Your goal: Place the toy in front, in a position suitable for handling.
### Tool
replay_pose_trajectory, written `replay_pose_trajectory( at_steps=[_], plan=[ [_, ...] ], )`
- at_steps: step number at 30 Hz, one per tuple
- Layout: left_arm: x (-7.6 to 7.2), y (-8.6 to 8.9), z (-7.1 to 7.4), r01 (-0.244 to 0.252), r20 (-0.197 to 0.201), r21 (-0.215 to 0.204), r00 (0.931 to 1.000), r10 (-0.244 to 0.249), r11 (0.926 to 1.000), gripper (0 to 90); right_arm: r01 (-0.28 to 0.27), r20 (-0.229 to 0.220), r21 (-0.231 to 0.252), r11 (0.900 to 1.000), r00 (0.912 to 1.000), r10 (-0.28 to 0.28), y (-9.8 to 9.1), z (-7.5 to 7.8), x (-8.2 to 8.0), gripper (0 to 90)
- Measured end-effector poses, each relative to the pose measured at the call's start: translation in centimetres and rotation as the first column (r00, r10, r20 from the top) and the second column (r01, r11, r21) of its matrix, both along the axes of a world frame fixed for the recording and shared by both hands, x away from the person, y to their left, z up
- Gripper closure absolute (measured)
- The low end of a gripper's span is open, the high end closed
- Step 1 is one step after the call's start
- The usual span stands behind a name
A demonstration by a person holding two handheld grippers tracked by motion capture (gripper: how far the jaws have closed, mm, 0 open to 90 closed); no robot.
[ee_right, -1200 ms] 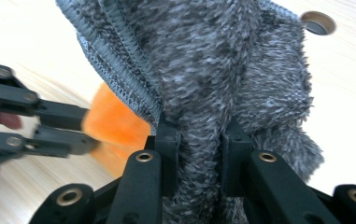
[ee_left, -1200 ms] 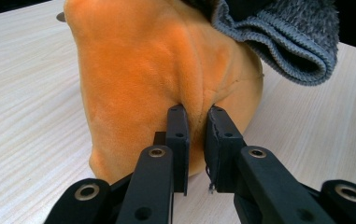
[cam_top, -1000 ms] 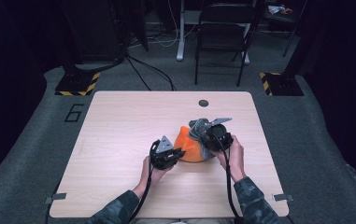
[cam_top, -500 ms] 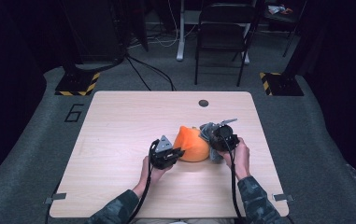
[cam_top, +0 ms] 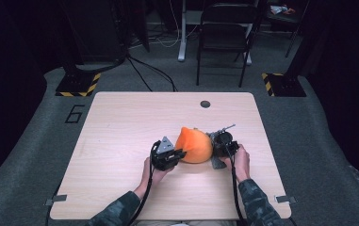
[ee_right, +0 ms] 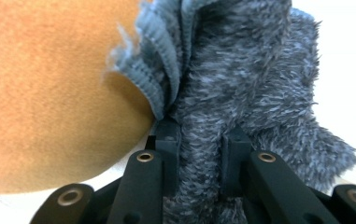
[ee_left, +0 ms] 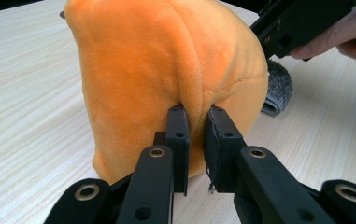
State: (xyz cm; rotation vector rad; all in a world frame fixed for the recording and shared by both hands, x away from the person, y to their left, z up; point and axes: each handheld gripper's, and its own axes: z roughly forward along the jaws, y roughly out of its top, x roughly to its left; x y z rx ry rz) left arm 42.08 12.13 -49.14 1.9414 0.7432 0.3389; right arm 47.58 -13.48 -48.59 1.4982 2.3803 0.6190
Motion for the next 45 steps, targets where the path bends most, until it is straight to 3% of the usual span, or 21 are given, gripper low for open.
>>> replay_pose_trajectory(
  at_steps=[3, 11, 13, 16, 19, 22, 25, 28, 33, 38, 42, 45],
  plan=[
    [0.0, 0.1, 0.0, -0.006, -0.005, -0.001, 1.0, 0.006, 1.0, 80.4, -0.003, 0.017, -0.022, 0.9998, 0.9999, 0.003, -0.2, 1.0, -0.1, 73.8],
    [0.0, 0.0, 0.0, -0.009, -0.005, -0.003, 1.0, 0.009, 1.0, 80.4, -0.004, 0.123, 0.046, 0.9989, 0.9924, -0.002, -0.5, 5.7, -1.5, 73.8],
    [0.0, 0.0, 0.0, -0.01, -0.004, -0.004, 0.9999, 0.01, 0.9999, 80.4, -0.037, 0.168, 0.068, 0.997, 0.9855, 0.025, -0.2, 6.8, -1.9, 73.8],
    [0.0, 0.0, 0.0, -0.011, -0.003, -0.005, 0.9999, 0.011, 0.9999, 80.3, -0.077, 0.184, 0.082, 0.9936, 0.981, 0.061, 0.9, 7.8, -2.6, 73.8],
    [0.0, 0.0, 0.0, -0.012, -0.003, -0.002, 0.9999, 0.012, 0.9999, 80.1, -0.125, 0.167, 0.05, 0.9909, 0.9792, 0.115, 2.3, 7.5, -2.9, 73.9],
    [0.0, 0.1, 0.0, -0.017, 0.002, -0.005, 0.9999, 0.017, 0.9998, 79.4, -0.117, 0.165, 0.019, 0.993, 0.9798, 0.112, 3.0, 6.5, -2.9, 74.1],
    [0.0, 0.0, 0.0, -0.023, 0.001, 0.004, 0.9997, 0.023, 0.9997, 76.3, -0.113, 0.175, 0.026, 0.9933, 0.9789, 0.107, 2.8, 6.2, -2.8, 74.1],
    [0.0, 0.0, 0.2, -0.039, 0.002, 0.017, 0.9992, 0.039, 0.9991, 67.5, -0.109, 0.19, 0.023, 0.9938, 0.9765, 0.102, 2.6, 5.9, -2.6, 74.1],
    [-0.1, -0.3, 0.3, -0.062, 0.031, 0.077, 0.9977, 0.06, 0.9951, 55.1, -0.103, 0.188, 0.025, 0.9943, 0.9774, 0.097, 2.5, 5.6, -2.4, 74.3],
    [0.0, -0.4, 0.2, -0.087, 0.041, 0.103, 0.9957, 0.083, 0.9908, 49.1, -0.095, 0.181, 0.039, 0.9947, 0.9797, 0.086, 2.0, 5.4, -2.1, 74.3],
    [0.1, -0.7, -0.4, -0.084, 0.052, 0.125, 0.9956, 0.078, 0.9886, 52.5, -0.092, 0.177, 0.054, 0.9944, 0.9809, 0.081, 2.0, 5.3, -2.0, 74.3],
    [0.1, -0.7, -0.7, -0.07, 0.048, 0.122, 0.9968, 0.065, 0.99, 64.8, -0.095, 0.184, 0.048, 0.9943, 0.9793, 0.085, 2.2, 5.1, -2.1, 74.4]
  ],
)
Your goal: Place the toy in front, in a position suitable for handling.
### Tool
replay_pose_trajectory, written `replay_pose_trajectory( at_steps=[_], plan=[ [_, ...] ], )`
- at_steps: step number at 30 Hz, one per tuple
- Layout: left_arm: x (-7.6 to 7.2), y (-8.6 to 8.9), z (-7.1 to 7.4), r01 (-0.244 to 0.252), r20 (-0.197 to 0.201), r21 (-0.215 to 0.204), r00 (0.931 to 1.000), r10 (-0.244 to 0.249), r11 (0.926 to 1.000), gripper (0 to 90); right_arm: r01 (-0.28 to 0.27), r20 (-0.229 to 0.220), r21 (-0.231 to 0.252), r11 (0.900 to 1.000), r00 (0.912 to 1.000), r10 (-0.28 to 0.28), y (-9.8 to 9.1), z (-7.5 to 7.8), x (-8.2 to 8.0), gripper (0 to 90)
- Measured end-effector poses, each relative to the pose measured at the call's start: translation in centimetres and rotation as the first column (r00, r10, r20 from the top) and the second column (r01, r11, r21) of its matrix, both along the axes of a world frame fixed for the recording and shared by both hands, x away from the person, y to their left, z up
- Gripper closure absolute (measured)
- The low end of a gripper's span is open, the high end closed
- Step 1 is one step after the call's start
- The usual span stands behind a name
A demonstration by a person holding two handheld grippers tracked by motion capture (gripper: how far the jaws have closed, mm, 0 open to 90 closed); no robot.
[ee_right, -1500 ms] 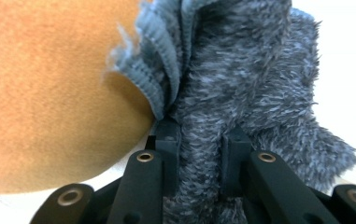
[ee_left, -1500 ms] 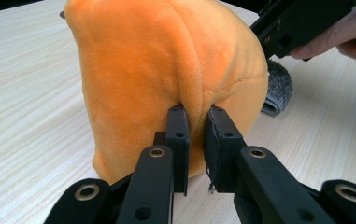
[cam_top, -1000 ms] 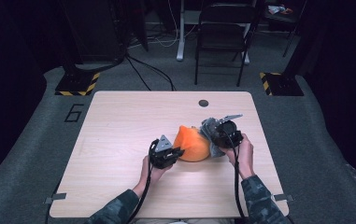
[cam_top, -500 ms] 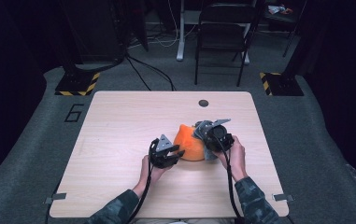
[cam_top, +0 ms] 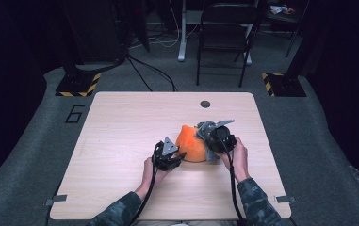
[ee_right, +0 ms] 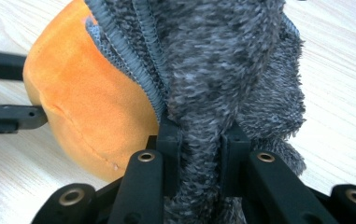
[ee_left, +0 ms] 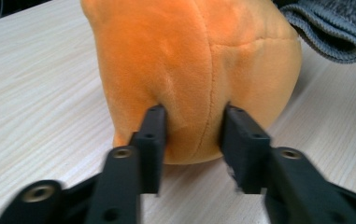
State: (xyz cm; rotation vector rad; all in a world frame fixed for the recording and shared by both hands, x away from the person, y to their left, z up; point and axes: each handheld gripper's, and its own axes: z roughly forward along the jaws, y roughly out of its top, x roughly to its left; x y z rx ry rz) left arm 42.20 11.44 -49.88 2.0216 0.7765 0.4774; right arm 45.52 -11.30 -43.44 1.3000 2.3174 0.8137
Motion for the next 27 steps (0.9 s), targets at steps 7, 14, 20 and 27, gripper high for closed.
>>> replay_pose_trajectory(
  at_steps=[7, 14, 20, 27],
  plan=[
    [-0.1, 0.1, 0.2, 0.02, -0.001, -0.028, 0.9998, -0.02, 0.9994, 80.8, 0.008, 0.001, 0.005, 1.0, 1.0, -0.008, -0.1, 0.2, 0.0, 74.2],
    [-0.5, 0.1, 1.8, 0.033, -0.054, -0.094, 0.9978, -0.038, 0.995, 82.9, 0.041, 0.009, 0.012, 0.9991, 0.9991, -0.041, -0.7, 0.9, 0.0, 74.2],
    [-0.5, 0.3, 2.1, 0.028, -0.06, -0.111, 0.9976, -0.035, 0.9934, 82.8, 0.05, 0.008, 0.048, 0.9976, 0.9987, -0.051, -1.3, 1.0, 0.1, 74.0],
    [-0.5, 0.2, 2.0, 0.036, -0.051, -0.102, 0.9978, -0.042, 0.9941, 81.8, -0.024, 0.073, 0.097, 0.995, 0.9972, 0.017, 0.7, 3.4, -1.5, 73.9]
  ],
)
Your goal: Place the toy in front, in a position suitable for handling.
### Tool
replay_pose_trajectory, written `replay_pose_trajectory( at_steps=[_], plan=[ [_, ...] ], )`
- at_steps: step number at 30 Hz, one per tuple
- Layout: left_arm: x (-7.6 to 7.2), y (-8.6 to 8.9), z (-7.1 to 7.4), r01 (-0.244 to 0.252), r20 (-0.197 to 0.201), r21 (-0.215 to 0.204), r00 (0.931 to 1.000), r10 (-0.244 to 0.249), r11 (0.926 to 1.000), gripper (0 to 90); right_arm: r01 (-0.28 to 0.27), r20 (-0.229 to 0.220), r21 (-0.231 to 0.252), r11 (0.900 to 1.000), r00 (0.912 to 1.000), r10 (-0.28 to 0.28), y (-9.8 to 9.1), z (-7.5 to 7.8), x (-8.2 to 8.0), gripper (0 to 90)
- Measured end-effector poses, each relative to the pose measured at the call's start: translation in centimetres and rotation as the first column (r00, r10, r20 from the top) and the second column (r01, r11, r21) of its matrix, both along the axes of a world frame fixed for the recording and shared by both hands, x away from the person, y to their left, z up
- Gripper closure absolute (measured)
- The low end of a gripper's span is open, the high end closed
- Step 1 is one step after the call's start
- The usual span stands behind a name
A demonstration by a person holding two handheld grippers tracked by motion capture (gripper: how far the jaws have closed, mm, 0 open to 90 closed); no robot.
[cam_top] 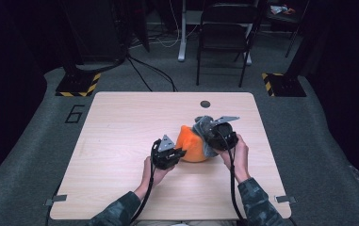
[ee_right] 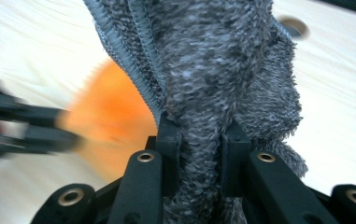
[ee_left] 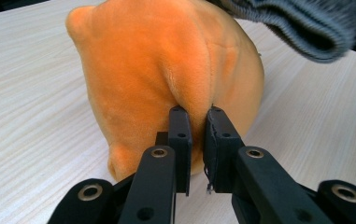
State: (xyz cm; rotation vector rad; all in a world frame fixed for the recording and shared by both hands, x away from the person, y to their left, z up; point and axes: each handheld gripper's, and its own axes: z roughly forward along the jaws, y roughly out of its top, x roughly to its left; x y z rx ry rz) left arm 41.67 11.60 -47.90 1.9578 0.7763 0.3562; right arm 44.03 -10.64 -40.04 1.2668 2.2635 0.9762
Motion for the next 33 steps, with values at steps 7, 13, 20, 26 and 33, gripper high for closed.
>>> replay_pose_trajectory(
  at_steps=[7, 13, 20, 26, 33],
  plan=[
    [-0.5, -0.6, 0.1, 0.024, 0.024, 0.009, 0.9994, -0.025, 0.9997, 81.5, -0.063, 0.045, -0.022, 0.9978, 0.9969, 0.064, 3.0, 0.3, -1.6, 73.9],
    [-0.2, -0.4, -0.2, 0.015, 0.019, 0.009, 0.9997, -0.015, 0.9998, 81.6, -0.057, 0.015, -0.029, 0.9979, 0.9982, 0.058, 2.5, -1.1, -0.7, 74.0],
    [0.0, -0.1, -0.4, -0.001, 0.006, -0.003, 1.0, 0.001, 1.0, 81.5, -0.018, -0.011, -0.032, 0.9993, 0.9998, 0.017, 1.1, -1.9, 0.2, 73.9],
    [0.2, 0.1, -0.6, -0.007, -0.004, -0.004, 1.0, 0.007, 1.0, 81.5, 0.011, -0.034, -0.034, 0.9993, 0.9994, -0.012, 0.1, -2.4, 0.8, 74.0],
    [0.5, 0.4, -0.7, -0.013, -0.01, -0.002, 0.9999, 0.013, 0.9999, 81.4, 0.04, -0.065, -0.043, 0.9983, 0.9969, -0.043, -1.0, -3.3, 1.5, 73.9]
  ],
)
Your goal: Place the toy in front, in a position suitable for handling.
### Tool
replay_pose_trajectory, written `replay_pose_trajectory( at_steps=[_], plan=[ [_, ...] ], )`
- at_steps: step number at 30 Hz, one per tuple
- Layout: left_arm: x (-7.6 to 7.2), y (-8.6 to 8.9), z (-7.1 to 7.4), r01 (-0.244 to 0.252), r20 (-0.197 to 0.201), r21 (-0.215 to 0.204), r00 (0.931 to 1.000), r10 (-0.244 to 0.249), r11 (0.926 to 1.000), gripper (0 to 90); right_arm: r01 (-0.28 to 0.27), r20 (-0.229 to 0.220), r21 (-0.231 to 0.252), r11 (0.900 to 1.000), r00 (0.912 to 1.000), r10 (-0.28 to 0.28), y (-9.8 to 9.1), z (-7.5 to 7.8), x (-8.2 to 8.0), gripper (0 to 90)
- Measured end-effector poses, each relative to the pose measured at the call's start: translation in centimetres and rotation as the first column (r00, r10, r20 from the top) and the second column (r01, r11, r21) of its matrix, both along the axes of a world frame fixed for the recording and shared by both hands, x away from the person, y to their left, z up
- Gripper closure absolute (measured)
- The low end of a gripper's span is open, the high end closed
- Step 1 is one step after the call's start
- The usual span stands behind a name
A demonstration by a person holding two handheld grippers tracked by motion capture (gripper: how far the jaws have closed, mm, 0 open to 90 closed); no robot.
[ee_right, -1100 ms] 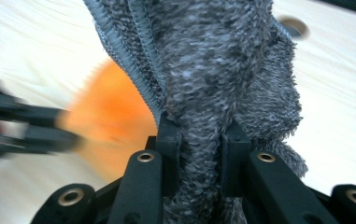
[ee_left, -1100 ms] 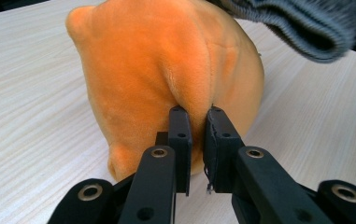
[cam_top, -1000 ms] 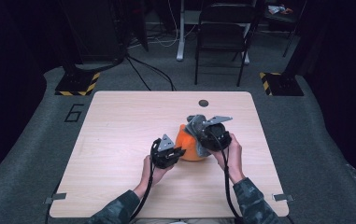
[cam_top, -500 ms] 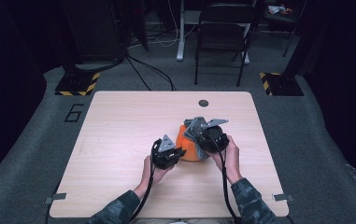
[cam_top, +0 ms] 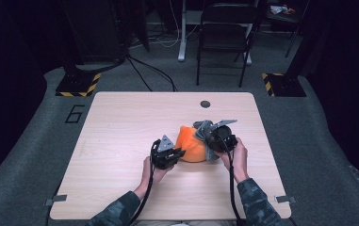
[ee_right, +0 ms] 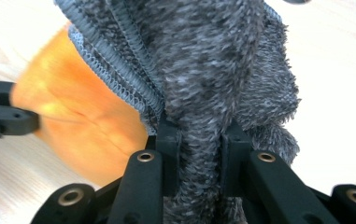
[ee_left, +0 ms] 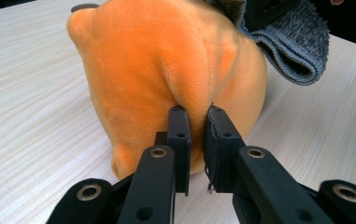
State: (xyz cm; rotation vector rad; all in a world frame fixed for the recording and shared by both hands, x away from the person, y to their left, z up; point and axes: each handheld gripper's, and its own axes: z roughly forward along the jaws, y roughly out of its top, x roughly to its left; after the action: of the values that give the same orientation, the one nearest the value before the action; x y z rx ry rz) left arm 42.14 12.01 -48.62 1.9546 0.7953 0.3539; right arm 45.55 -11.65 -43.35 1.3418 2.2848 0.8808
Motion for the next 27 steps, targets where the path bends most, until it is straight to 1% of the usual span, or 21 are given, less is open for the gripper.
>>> replay_pose_trajectory(
  at_steps=[3, 4, 5, 6, 7, 8, 9, 12, 13, 14, 16, 17, 18, 20, 21, 22, 23, 25, 26, 27],
  plan=[
    [0.1, 0.0, -0.1, -0.007, -0.002, -0.001, 1.0, 0.007, 1.0, 81.4, 0.019, -0.019, 0.001, 0.9998, 0.9996, -0.019, -0.3, -0.3, 0.2, 73.9],
    [0.1, 0.1, 0.0, -0.002, -0.007, 0.006, 1.0, 0.002, 1.0, 81.4, 0.02, -0.015, -0.011, 0.9997, 0.9997, -0.02, -0.4, -0.5, 0.3, 73.9],
    [0.1, 0.1, -0.1, -0.004, -0.008, 0.004, 1.0, 0.004, 1.0, 81.4, 0.026, -0.009, -0.033, 0.9991, 0.9996, -0.027, -0.4, -0.6, 0.3, 73.9],
    [0.2, 0.2, -0.1, -0.009, -0.001, 0.003, 1.0, 0.009, 1.0, 81.4, 0.036, -0.014, -0.052, 0.998, 0.9992, -0.037, -0.3, -0.9, 0.3, 74.0],
    [0.2, 0.2, -0.1, -0.007, -0.004, 0.006, 1.0, 0.007, 1.0, 81.4, 0.034, -0.012, -0.067, 0.9971, 0.9993, -0.035, -0.4, -1.1, 0.4, 73.9],
    [0.2, 0.2, -0.1, -0.008, -0.006, 0.005, 0.9999, 0.008, 1.0, 81.4, 0.033, -0.017, -0.059, 0.9977, 0.9993, -0.034, -0.5, -1.4, 0.5, 74.0],
    [0.2, 0.3, -0.1, -0.008, -0.002, 0.01, 1.0, 0.008, 0.9999, 81.4, 0.045, -0.029, -0.053, 0.9976, 0.9985, -0.047, -0.5, -1.5, 0.6, 74.0],
    [0.2, 0.2, -0.2, -0.009, -0.003, 0.008, 1.0, 0.009, 0.9999, 81.4, 0.053, -0.039, -0.069, 0.9962, 0.9977, -0.056, -0.8, -2.0, 0.8, 74.0],
    [0.2, 0.2, -0.2, -0.009, -0.003, 0.008, 1.0, 0.009, 0.9999, 81.4, 0.057, -0.047, -0.078, 0.9953, 0.9971, -0.06, -0.8, -2.3, 0.9, 74.0],
    [0.2, 0.2, -0.2, -0.009, -0.003, 0.008, 1.0, 0.009, 0.9999, 81.3, 0.06, -0.058, -0.077, 0.9952, 0.9962, -0.065, -0.9, -2.6, 1.0, 74.0],
    [0.2, 0.2, -0.2, -0.008, -0.003, 0.008, 1.0, 0.008, 0.9999, 81.3, 0.064, -0.063, -0.097, 0.9932, 0.9955, -0.071, -1.0, -3.2, 1.2, 74.0],
    [0.2, 0.2, -0.2, -0.008, -0.004, 0.006, 1.0, 0.008, 1.0, 81.2, 0.076, -0.082, -0.102, 0.9918, 0.993, -0.085, -1.0, -3.5, 1.2, 74.0],
    [0.2, 0.2, -0.2, -0.008, -0.004, 0.007, 1.0, 0.008, 0.9999, 81.2, 0.066, -0.085, -0.115, 0.9912, 0.9935, -0.076, -1.1, -3.9, 1.4, 74.1],
    [0.2, 0.3, -0.2, -0.007, -0.001, 0.005, 1.0, 0.007, 1.0, 81.0, 0.075, -0.119, -0.122, 0.9897, 0.9888, -0.089, -1.0, -4.6, 1.6, 74.1],
    [0.2, 0.3, -0.2, -0.007, -0.002, 0.004, 1.0, 0.007, 1.0, 81.0, 0.066, -0.135, -0.133, 0.9889, 0.9872, -0.084, -1.1, -5.0, 1.8, 74.1],
    [0.2, 0.3, -0.2, -0.006, 0.004, 0.004, 1.0, 0.006, 1.0, 80.9, 0.074, -0.147, -0.129, 0.9889, 0.9848, -0.093, -1.1, -5.2, 1.8, 74.1],
    [0.2, 0.3, -0.2, -0.003, 0.005, 0.003, 1.0, 0.003, 1.0, 80.9, 0.071, -0.15, -0.127, 0.9894, 0.9846, -0.089, -1.2, -5.1, 1.9, 74.0],
    [0.2, 0.4, -0.2, -0.003, 0.003, -0.001, 1.0, 0.003, 1.0, 80.9, 0.07, -0.141, -0.128, 0.9893, 0.9861, -0.088, -1.5, -4.7, 1.9, 74.1],
    [0.2, 0.4, -0.2, -0.003, 0.003, -0.005, 1.0, 0.004, 1.0, 80.9, 0.071, -0.129, -0.126, 0.9895, 0.9878, -0.087, -1.7, -4.3, 1.9, 74.1],
    [0.2, 0.4, -0.2, -0.003, 0.003, -0.005, 1.0, 0.003, 1.0, 80.9, 0.075, -0.128, -0.114, 0.9906, 0.9878, -0.09, -1.8, -3.8, 1.8, 74.1]
  ],
)
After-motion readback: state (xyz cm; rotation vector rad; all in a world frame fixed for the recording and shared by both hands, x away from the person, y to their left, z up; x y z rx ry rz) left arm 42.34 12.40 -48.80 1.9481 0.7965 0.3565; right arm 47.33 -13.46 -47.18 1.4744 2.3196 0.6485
